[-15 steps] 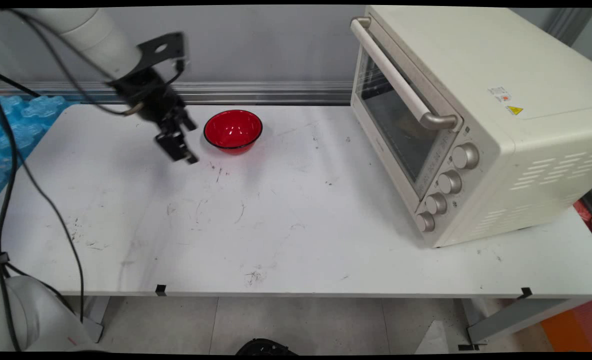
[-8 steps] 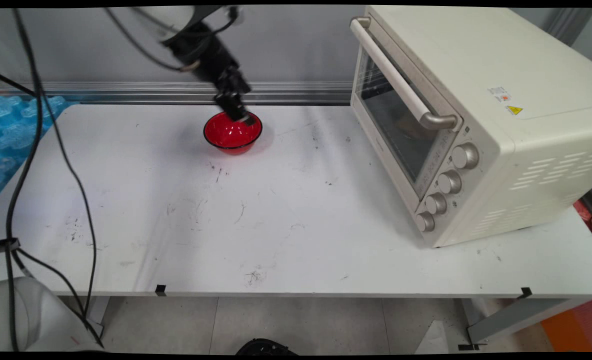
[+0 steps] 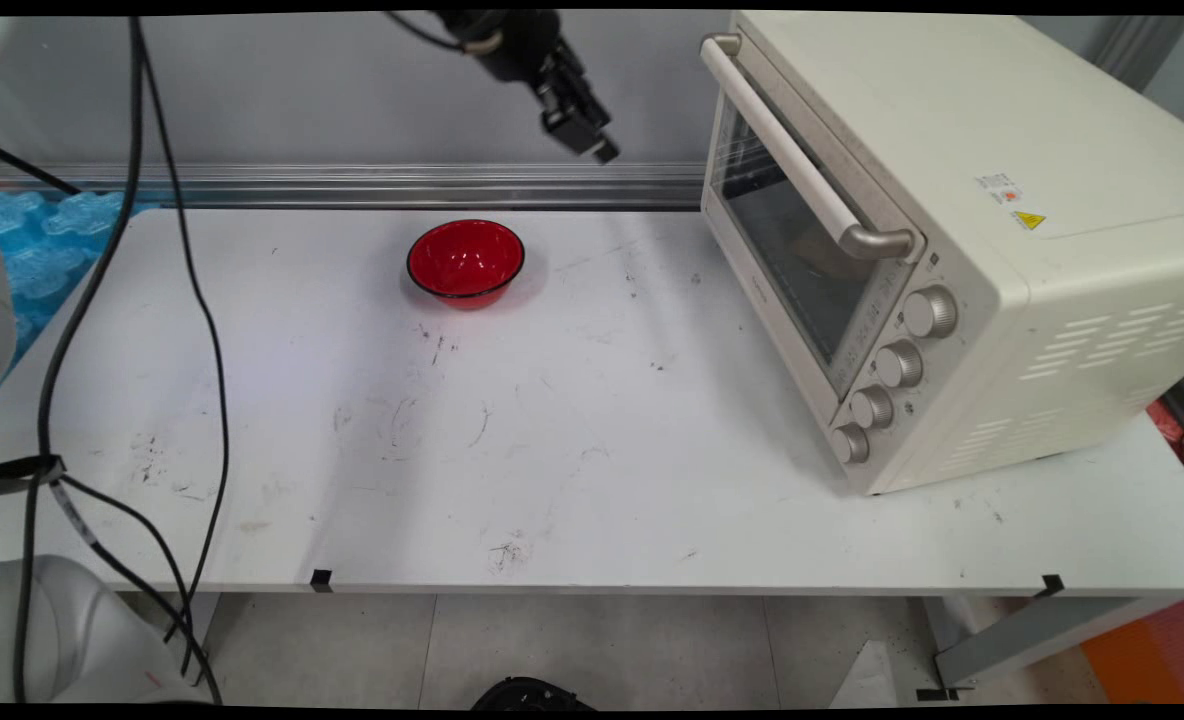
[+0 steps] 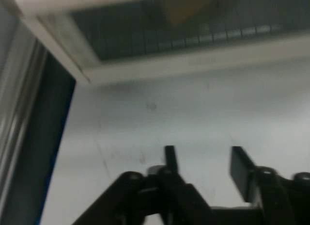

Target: Open the oven

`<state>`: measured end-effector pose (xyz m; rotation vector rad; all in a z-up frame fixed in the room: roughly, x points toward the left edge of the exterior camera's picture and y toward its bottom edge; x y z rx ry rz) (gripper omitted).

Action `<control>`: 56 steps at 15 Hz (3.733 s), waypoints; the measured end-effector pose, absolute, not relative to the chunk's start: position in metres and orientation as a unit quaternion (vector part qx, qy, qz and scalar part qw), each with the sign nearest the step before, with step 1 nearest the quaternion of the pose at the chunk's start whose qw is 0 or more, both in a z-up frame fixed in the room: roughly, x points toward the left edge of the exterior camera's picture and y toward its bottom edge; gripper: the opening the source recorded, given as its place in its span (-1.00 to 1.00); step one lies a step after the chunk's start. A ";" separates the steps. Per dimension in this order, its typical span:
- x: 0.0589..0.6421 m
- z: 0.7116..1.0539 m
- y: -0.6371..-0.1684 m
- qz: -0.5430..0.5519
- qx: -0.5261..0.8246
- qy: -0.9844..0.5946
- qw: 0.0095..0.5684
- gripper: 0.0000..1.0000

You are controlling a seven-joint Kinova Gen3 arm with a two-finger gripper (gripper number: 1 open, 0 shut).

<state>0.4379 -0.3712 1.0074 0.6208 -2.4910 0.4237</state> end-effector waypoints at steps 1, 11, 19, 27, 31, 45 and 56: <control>0.433 1.012 -0.376 0.161 0.228 -0.921 0.273 -1.00; 0.373 1.040 -0.422 0.171 0.219 -0.908 0.314 -1.00; 0.329 1.043 -0.449 0.162 0.251 -0.894 0.335 -1.00; 0.303 1.024 -0.458 0.140 0.268 -0.897 0.323 -1.00; 0.296 1.017 -0.460 0.132 0.271 -0.899 0.318 -1.00; 0.295 0.999 -0.450 0.110 0.276 -0.910 0.291 -1.00; 0.314 0.992 -0.435 0.103 0.281 -0.914 0.272 -1.00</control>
